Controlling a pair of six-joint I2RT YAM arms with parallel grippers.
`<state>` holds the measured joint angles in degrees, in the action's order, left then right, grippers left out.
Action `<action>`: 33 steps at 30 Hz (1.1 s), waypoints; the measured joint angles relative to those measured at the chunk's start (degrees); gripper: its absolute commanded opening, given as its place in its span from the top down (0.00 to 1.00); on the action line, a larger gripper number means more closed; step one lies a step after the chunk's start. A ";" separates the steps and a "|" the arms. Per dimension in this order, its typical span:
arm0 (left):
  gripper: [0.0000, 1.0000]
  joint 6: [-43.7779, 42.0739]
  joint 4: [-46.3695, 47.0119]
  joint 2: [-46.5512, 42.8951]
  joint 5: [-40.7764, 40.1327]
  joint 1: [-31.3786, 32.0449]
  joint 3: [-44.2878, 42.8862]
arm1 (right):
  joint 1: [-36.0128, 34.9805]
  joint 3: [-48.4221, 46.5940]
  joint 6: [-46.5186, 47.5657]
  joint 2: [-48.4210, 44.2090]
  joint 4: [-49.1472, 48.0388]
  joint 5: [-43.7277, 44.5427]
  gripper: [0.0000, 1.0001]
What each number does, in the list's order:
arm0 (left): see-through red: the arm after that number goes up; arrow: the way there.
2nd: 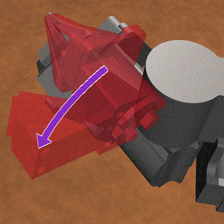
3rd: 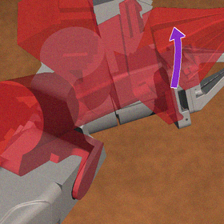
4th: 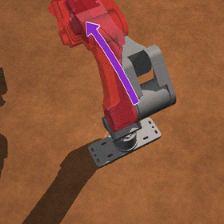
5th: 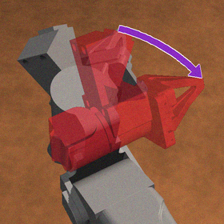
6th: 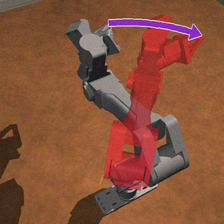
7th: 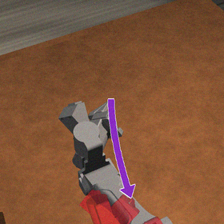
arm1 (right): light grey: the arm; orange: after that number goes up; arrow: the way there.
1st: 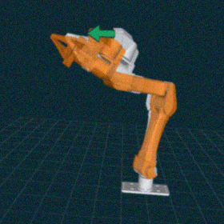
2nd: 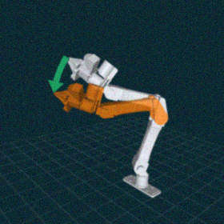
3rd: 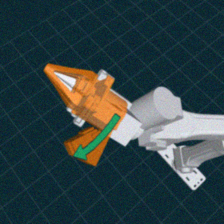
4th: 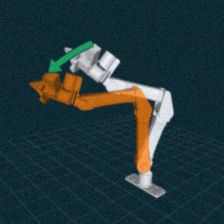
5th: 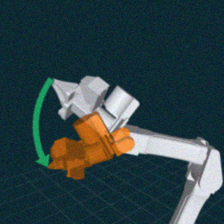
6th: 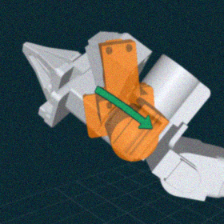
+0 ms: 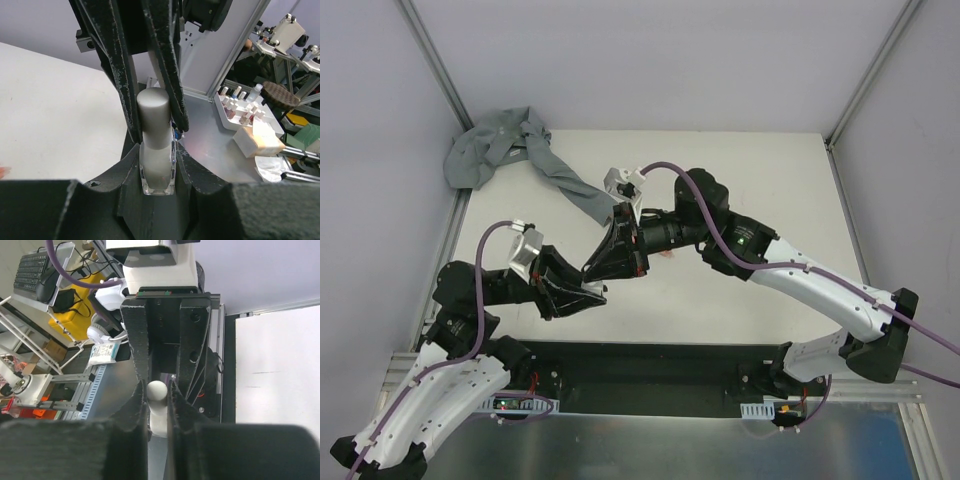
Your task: Paint the nails
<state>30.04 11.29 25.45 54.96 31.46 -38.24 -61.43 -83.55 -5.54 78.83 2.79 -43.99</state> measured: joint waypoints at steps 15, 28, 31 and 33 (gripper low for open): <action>1.00 -18.08 -19.43 7.61 -16.41 0.20 -8.37 | -12.28 -5.14 -2.36 -0.61 16.59 54.34 0.99; 1.00 -25.00 -22.14 9.22 -14.47 0.20 -7.65 | -13.29 -5.99 -1.88 1.09 24.50 62.31 0.37; 1.00 -24.37 -21.40 6.73 -10.23 0.00 -6.75 | -11.02 -4.33 0.33 -1.79 24.74 52.87 0.24; 1.00 -23.37 -20.90 5.46 -6.80 -0.02 -6.51 | -9.05 -2.43 2.29 -4.48 24.63 45.92 0.21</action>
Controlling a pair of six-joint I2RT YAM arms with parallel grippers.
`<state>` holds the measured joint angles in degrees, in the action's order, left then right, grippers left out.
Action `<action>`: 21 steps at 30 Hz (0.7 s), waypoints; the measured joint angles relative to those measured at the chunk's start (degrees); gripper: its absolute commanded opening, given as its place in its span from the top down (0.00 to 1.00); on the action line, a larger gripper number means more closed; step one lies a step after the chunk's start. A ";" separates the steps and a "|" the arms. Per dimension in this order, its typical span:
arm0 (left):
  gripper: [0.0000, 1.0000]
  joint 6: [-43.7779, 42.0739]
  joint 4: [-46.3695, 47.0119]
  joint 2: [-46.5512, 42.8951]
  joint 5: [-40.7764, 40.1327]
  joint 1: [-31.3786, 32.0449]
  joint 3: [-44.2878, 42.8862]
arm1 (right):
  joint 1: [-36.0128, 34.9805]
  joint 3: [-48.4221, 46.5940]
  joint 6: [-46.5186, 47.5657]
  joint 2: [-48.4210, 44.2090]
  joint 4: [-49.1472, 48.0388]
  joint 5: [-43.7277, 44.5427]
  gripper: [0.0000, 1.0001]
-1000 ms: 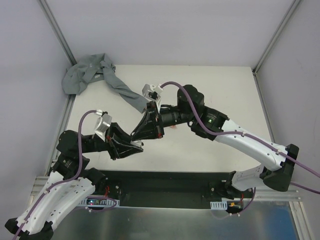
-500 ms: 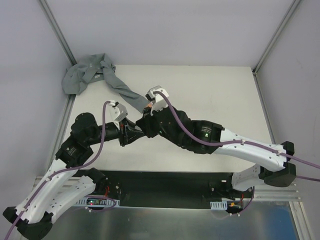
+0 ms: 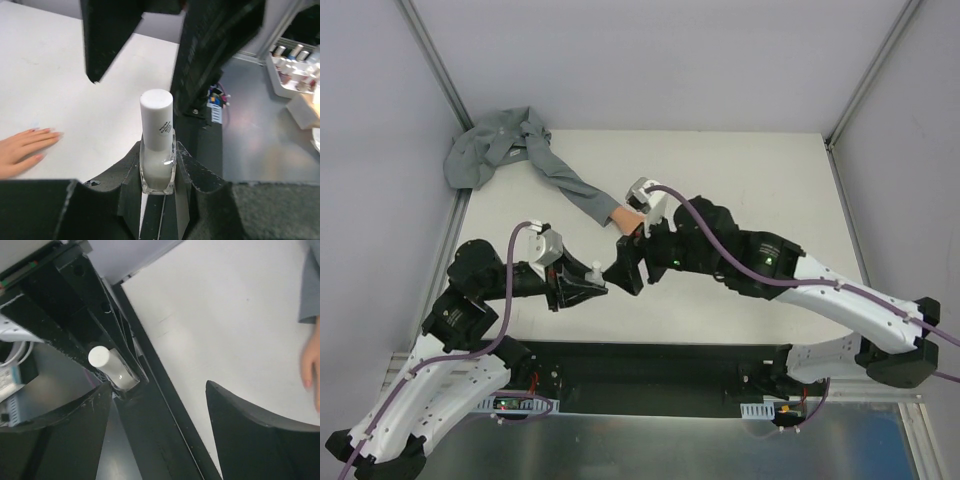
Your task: Paint the nails
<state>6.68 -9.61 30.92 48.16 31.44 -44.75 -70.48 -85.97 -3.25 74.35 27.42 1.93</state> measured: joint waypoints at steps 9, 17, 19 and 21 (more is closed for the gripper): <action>1.00 4.66 2.71 -1.44 9.86 0.02 0.63 | 10.64 3.50 3.39 -5.31 -7.08 -28.79 0.34; 1.00 9.40 7.80 -1.46 11.47 0.02 1.90 | 11.21 4.72 0.24 -0.66 -16.90 -41.31 0.38; 1.00 10.60 9.27 -1.46 11.61 0.00 2.12 | 11.19 5.11 -0.61 0.31 -18.62 -42.86 0.39; 1.00 11.50 10.51 -1.46 11.69 0.02 2.32 | 11.10 5.20 -1.22 1.07 -20.06 -43.89 0.41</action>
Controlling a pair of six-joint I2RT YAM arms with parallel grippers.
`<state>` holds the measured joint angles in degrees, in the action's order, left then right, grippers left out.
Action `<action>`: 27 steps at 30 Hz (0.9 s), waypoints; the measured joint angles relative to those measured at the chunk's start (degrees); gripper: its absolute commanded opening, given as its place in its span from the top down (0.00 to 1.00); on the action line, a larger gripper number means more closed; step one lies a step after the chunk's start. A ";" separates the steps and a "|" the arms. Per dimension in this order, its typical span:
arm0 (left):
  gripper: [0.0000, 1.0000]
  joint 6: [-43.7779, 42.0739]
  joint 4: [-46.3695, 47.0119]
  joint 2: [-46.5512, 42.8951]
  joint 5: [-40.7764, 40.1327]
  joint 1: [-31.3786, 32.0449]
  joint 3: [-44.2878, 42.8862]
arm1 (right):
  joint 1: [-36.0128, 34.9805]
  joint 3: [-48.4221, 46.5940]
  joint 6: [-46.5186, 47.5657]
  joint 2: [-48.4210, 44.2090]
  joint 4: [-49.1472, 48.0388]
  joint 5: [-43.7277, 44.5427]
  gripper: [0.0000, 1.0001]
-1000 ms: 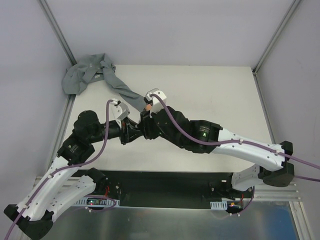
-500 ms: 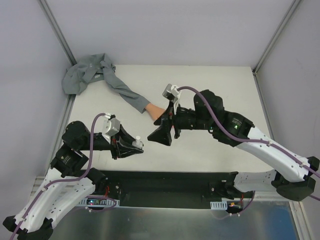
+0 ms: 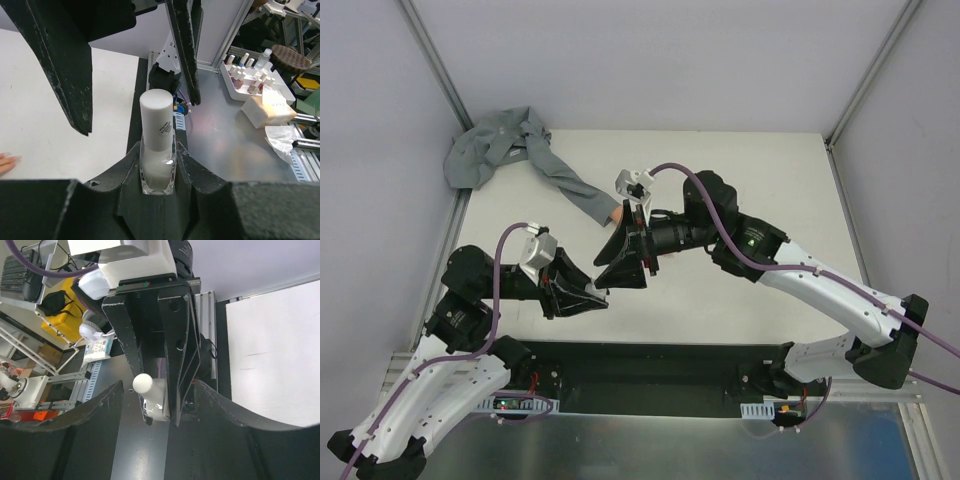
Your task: Paint the nails
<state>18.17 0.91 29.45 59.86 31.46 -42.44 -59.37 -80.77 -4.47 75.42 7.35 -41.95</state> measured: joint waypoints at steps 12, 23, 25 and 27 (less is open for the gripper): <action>1.00 4.63 1.18 -0.15 -3.13 -0.02 0.20 | -2.80 0.02 1.57 2.60 -4.46 0.09 0.99; 1.00 -8.66 -7.54 3.34 -23.26 1.20 -2.34 | -25.40 -14.97 -4.52 9.27 19.52 80.67 0.93; 1.00 -9.94 -7.69 4.76 -24.33 1.20 -2.40 | -25.53 -15.69 -4.13 10.86 20.35 84.32 0.68; 1.00 -10.71 -7.78 5.44 -24.04 1.18 -2.40 | -24.85 -14.32 -2.64 10.40 19.76 82.97 0.51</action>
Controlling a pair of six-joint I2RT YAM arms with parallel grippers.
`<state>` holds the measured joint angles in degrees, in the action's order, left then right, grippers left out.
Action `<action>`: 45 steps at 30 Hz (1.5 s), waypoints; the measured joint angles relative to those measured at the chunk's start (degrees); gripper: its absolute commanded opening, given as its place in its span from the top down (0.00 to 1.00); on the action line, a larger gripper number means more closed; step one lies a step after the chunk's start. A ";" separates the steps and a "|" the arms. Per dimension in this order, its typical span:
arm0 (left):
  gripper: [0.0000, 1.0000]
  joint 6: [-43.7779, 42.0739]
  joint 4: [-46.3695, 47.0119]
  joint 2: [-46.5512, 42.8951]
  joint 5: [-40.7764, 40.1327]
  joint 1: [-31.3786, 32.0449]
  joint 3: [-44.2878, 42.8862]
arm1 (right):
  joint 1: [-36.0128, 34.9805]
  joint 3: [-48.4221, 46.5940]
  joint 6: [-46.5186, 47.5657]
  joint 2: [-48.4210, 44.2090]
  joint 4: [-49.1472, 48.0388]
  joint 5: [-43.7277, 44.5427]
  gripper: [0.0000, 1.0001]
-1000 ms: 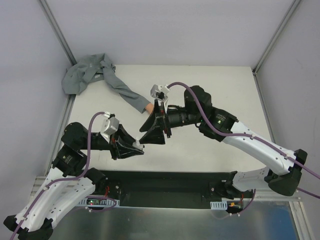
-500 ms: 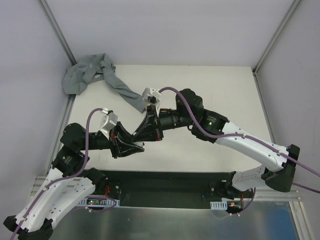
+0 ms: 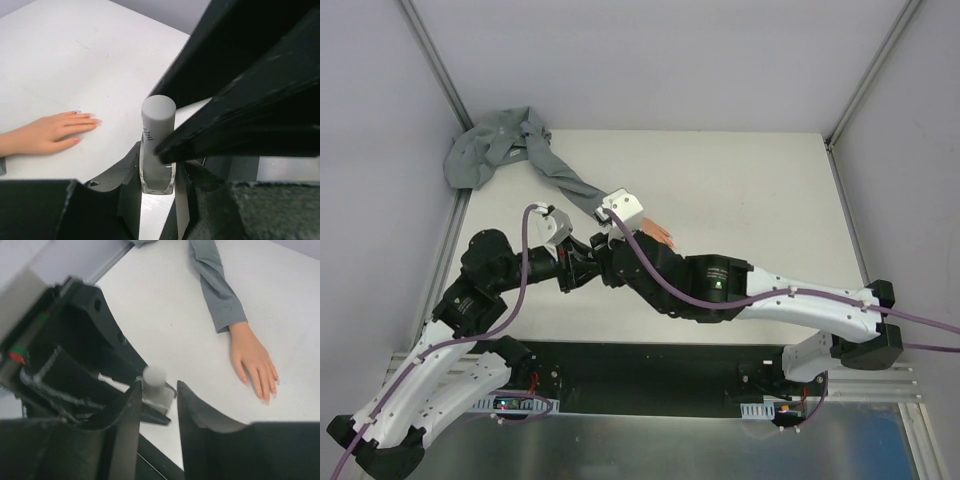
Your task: Paint the nails
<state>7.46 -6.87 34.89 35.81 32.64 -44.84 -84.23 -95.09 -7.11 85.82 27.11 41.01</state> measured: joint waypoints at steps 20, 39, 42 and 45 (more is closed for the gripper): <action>1.00 10.25 6.69 -6.08 19.93 -0.98 2.60 | 20.39 11.54 6.67 -8.68 -16.79 -76.24 0.69; 1.00 0.15 0.35 1.90 -3.85 0.07 -2.27 | -0.72 -4.87 3.02 3.48 -0.20 7.48 0.91; 1.00 -1.11 0.33 3.06 -3.39 0.07 -2.27 | 0.13 -4.11 3.54 3.50 0.09 6.99 0.64; 1.00 -1.53 -0.15 1.33 -1.90 -0.59 -1.57 | 1.79 -1.66 6.19 0.66 0.20 0.28 0.44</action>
<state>5.93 -7.03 36.23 33.91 32.05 -46.41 -82.43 -96.75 -0.93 86.48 27.31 41.30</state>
